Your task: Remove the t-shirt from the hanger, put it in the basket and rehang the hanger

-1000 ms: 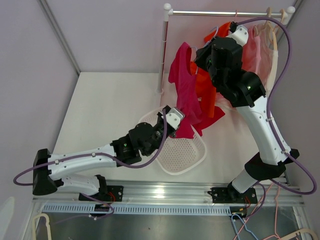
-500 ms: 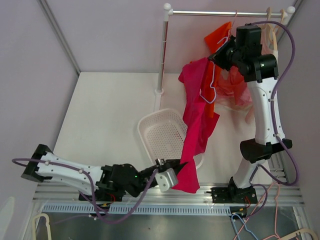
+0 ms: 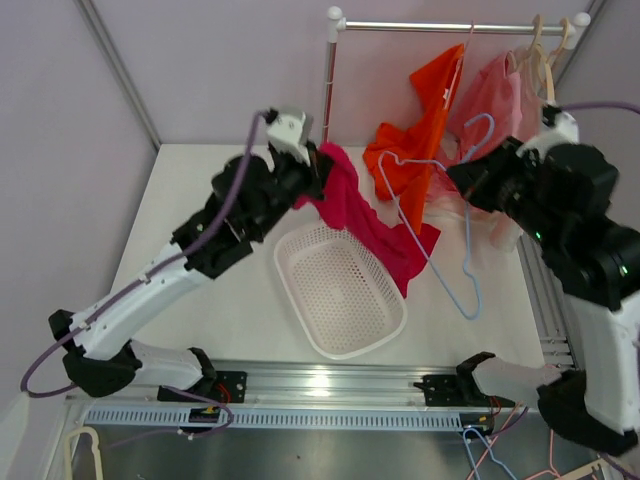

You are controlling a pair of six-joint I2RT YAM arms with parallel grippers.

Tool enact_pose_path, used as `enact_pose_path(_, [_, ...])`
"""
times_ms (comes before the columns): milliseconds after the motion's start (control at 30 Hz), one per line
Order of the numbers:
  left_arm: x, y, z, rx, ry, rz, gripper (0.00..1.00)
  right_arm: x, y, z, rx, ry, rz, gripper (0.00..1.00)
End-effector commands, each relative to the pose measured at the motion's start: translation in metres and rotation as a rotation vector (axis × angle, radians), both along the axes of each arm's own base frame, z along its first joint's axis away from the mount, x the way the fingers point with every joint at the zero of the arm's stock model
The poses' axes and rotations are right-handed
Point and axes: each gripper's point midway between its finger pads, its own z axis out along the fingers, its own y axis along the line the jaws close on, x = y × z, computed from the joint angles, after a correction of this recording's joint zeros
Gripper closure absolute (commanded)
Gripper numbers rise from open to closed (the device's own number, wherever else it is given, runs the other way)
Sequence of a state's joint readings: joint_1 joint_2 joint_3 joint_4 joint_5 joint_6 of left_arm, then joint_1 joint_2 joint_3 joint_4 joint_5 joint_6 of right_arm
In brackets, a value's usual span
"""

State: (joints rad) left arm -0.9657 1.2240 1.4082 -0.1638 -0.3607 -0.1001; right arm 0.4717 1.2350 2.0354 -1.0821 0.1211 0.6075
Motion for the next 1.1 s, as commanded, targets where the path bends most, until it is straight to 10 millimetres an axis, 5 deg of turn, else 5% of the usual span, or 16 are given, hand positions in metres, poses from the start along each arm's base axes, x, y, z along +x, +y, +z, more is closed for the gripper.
enact_pose_path(0, [-0.006, -0.007, 0.091, -0.148, -0.014, -0.110, 0.99, -0.010, -0.031, -0.007, -0.032, -0.070, -0.125, 1.00])
enact_pose_path(33, [-0.006, -0.011, 0.102, -0.151, -0.035, -0.126, 0.99, -0.012, -0.035, -0.011, -0.028, -0.082, -0.142, 1.00])
enact_pose_path(67, [-0.015, -0.006, 0.142, -0.206, -0.104, -0.152, 0.99, -0.016, -0.040, -0.031, -0.038, -0.071, -0.155, 1.00])
enact_pose_path(133, [-0.032, -0.002, 0.210, -0.282, -0.236, -0.223, 0.99, -0.013, -0.040, -0.033, -0.019, -0.121, -0.161, 1.00])
enact_pose_path(200, [-0.040, -0.005, 0.234, -0.284, -0.306, -0.269, 1.00, -0.004, -0.037, -0.052, -0.039, -0.117, -0.160, 1.00])
enact_pose_path(233, [-0.056, 0.010, 0.275, -0.356, -0.402, -0.282, 0.99, 0.000, -0.037, -0.057, -0.049, -0.113, -0.172, 1.00])
enact_pose_path(367, [-0.095, 0.032, 0.324, -0.451, -0.609, -0.362, 0.99, 0.021, -0.028, -0.072, -0.088, -0.103, -0.172, 1.00])
enact_pose_path(500, [-0.111, 0.044, 0.335, -0.462, -0.683, -0.381, 0.99, 0.032, -0.020, -0.073, -0.080, -0.118, -0.160, 1.00])
enact_pose_path(667, [-0.087, 0.039, 0.272, -0.384, -0.510, -0.314, 0.99, 0.040, -0.025, -0.060, -0.084, -0.170, -0.202, 1.00])
enact_pose_path(733, [-0.104, 0.062, 0.247, -0.423, -0.492, -0.311, 0.99, 0.053, -0.027, -0.058, -0.133, -0.182, -0.223, 1.00])
enact_pose_path(833, [-0.090, 0.041, 0.146, -0.395, -0.309, -0.330, 0.99, 0.069, -0.020, -0.039, -0.168, -0.225, -0.209, 1.00])
enact_pose_path(867, [-0.084, 0.041, 0.130, -0.411, -0.267, -0.306, 0.99, 0.082, -0.013, -0.035, -0.169, -0.244, -0.203, 1.00])
enact_pose_path(900, [-0.065, 0.024, 0.063, -0.357, -0.173, -0.276, 0.99, 0.088, -0.006, -0.032, -0.171, -0.258, -0.179, 1.00])
enact_pose_path(1000, [-0.045, 0.022, 0.010, -0.375, -0.062, -0.185, 0.99, 0.116, 0.006, -0.022, -0.164, -0.305, -0.153, 1.00])
enact_pose_path(1033, [-0.031, 0.011, -0.046, -0.305, 0.032, -0.159, 0.99, 0.123, 0.015, -0.020, -0.155, -0.312, -0.110, 1.00])
enact_pose_path(1067, [-0.024, 0.007, -0.063, -0.297, 0.084, -0.144, 0.99, 0.130, 0.018, -0.017, -0.155, -0.318, -0.099, 1.00])
